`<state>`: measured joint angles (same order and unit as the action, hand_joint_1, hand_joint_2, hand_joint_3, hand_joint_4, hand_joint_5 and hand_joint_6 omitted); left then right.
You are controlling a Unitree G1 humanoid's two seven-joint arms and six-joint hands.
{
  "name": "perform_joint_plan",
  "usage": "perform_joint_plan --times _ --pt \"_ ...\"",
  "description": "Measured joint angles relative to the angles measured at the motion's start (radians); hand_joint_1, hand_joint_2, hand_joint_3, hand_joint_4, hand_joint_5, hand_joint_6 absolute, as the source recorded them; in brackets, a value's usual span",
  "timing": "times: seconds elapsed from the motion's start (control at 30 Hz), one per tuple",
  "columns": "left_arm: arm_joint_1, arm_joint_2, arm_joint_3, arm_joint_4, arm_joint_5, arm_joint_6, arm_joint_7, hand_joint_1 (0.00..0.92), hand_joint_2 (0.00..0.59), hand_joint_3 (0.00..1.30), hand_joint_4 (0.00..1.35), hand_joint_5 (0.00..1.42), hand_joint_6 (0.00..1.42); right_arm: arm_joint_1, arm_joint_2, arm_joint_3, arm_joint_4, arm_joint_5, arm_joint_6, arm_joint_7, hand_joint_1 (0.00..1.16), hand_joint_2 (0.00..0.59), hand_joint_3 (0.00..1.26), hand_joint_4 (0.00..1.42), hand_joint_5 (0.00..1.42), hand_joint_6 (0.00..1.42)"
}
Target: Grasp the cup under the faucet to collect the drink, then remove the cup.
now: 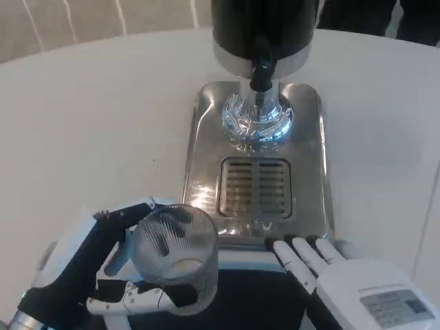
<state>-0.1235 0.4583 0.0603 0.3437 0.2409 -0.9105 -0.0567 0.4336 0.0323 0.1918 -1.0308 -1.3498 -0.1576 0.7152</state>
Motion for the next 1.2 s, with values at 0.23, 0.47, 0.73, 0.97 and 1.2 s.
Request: perform_joint_plan --times 0.23,0.47,0.73,0.97,1.2 --pt "-0.016 -0.013 0.000 0.018 0.000 0.026 0.000 0.600 0.012 0.94 1.13 1.42 1.42 -0.003 0.008 -0.008 0.000 0.000 0.001 0.000 0.25 0.517 0.00 0.00 0.00 0.00" --pt "-0.087 -0.035 0.002 0.090 0.006 0.054 0.015 0.600 0.012 0.94 1.13 1.42 1.42 -0.010 0.025 -0.034 0.000 0.000 0.003 0.000 0.25 0.517 0.00 0.00 0.00 0.00" --pt "-0.242 -0.058 -0.001 0.251 0.056 0.058 0.116 0.600 0.011 0.94 1.13 1.41 1.42 0.001 0.031 -0.066 -0.001 0.003 0.009 0.002 0.25 0.520 0.00 0.00 0.00 0.00" --pt "-0.409 -0.074 -0.035 0.443 0.126 0.054 0.212 0.600 0.010 0.94 1.13 1.40 1.42 0.003 0.037 -0.100 -0.002 0.008 0.008 0.010 0.24 0.524 0.00 0.00 0.00 0.00" --pt "-0.516 -0.092 -0.084 0.563 0.165 0.049 0.277 0.605 0.007 0.94 1.13 1.40 1.42 0.007 0.039 -0.111 -0.002 0.010 0.004 0.012 0.24 0.524 0.00 0.00 0.00 0.00"
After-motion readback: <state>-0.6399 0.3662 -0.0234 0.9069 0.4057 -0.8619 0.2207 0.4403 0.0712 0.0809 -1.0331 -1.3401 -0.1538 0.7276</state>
